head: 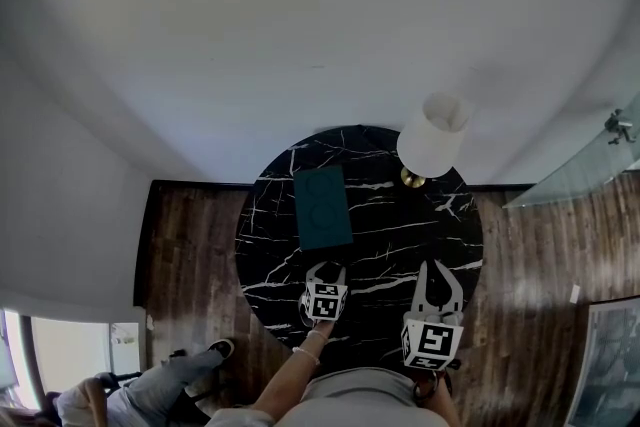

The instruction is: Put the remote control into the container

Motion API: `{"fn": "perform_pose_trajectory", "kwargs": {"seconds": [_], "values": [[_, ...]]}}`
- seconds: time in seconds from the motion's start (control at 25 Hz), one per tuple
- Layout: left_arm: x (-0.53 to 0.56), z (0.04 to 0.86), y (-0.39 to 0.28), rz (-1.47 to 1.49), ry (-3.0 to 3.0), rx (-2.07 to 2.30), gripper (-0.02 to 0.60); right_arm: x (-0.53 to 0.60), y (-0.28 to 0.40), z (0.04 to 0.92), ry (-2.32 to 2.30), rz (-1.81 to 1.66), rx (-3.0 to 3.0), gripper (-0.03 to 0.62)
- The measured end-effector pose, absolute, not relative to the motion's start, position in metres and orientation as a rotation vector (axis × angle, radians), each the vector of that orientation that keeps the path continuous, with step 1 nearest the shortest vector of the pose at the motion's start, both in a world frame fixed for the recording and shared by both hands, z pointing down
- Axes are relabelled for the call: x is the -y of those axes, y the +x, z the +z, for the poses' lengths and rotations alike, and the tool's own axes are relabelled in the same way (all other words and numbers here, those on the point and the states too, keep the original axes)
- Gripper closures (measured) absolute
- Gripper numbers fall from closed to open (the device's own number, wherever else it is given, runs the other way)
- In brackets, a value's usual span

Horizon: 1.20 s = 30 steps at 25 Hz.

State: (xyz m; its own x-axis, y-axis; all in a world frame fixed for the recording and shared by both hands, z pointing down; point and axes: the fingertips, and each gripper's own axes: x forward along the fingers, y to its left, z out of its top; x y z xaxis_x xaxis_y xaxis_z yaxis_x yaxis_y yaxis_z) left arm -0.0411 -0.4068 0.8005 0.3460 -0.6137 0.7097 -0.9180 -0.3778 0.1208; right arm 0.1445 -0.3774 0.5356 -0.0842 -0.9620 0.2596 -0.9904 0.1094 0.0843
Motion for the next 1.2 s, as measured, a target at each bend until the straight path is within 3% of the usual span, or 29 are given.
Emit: {"fn": "perform_pose_trajectory", "kwargs": {"seconds": [0.32,0.52,0.64,1.2], "values": [[0.402,0.765,-0.051,0.679,2.124,1.375,0.453,0.377,0.134,0.547,1.893,0.184,2.181,0.579],[0.396,0.723,-0.046,0.562,2.188,1.405,0.552,0.374,0.124,0.554,1.85,0.21,2.209,0.579],[0.389,0.693,-0.04,0.479,2.228,1.415,0.572,0.373,0.118,0.553,1.835,0.209,2.23,0.579],[0.359,0.531,-0.03,0.12,2.46,1.503,0.575,0.356,0.081,0.522,1.762,0.136,2.405,0.579]]}}
